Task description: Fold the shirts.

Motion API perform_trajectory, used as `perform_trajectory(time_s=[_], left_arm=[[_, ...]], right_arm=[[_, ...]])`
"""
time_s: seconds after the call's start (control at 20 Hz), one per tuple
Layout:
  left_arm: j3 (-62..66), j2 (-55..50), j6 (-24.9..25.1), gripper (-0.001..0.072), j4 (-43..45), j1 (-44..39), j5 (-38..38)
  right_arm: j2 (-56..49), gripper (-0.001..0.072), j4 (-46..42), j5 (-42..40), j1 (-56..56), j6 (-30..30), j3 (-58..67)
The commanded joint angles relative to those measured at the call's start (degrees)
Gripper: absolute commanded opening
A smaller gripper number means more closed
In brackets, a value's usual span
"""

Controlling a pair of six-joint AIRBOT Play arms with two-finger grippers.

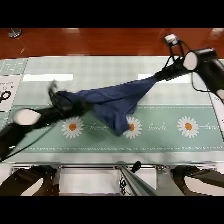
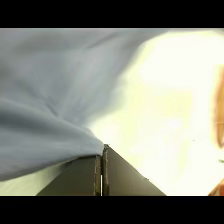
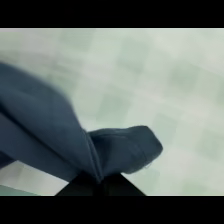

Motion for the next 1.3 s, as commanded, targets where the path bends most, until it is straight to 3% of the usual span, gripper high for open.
perform_trajectory(time_s=[0.0,0.15,0.3,0.45,0.55,0.7,0.9,1.0,1.1,1.25], left_arm=[[15.12,14.34,2.01,0.0017,5.75,4.13,0.20],[30.36,21.97,-5.40,0.0017,18.27,12.59,-1.22],[43.19,23.89,-11.13,0.0017,28.50,20.50,-13.70],[51.49,23.76,-11.69,0.0017,30.77,26.67,-27.58],[55.43,23.76,-11.65,0.0017,30.77,28.74,-32.20],[58.75,23.76,-8.50,0.0017,32.81,29.40,-34.03],[58.80,23.76,-9.03,0.0017,34.40,29.40,-37.40],[58.75,23.28,-6.69,0.0017,39.26,29.42,-39.52],[58.73,20.81,-6.40,0.0018,43.85,29.40,-45.48],[55.84,14.62,-5.81,0.0017,43.91,29.40,-51.49]], right_arm=[[11.13,0.0036,-6.56,-1.25,0.00,2.51,0.33],[26.16,0.0036,-8.28,-4.24,0.00,4.02,2.75],[38.49,0.0036,-10.40,-6.64,0.00,7.56,5.62],[45.72,0.0036,-11.37,-5.79,0.00,7.65,6.95],[48.65,0.0036,-10.73,-4.44,0.00,8.24,7.89],[50.51,0.0036,-11.93,-2.78,0.00,8.46,8.85],[50.45,0.0036,-10.93,0.61,0.00,8.41,8.85],[49.48,0.0036,-13.38,3.98,0.00,8.41,8.83],[46.14,0.0036,-13.16,12.17,0.00,8.33,8.83],[35.74,0.0035,-11.67,26.18,0.00,2.69,8.63]])
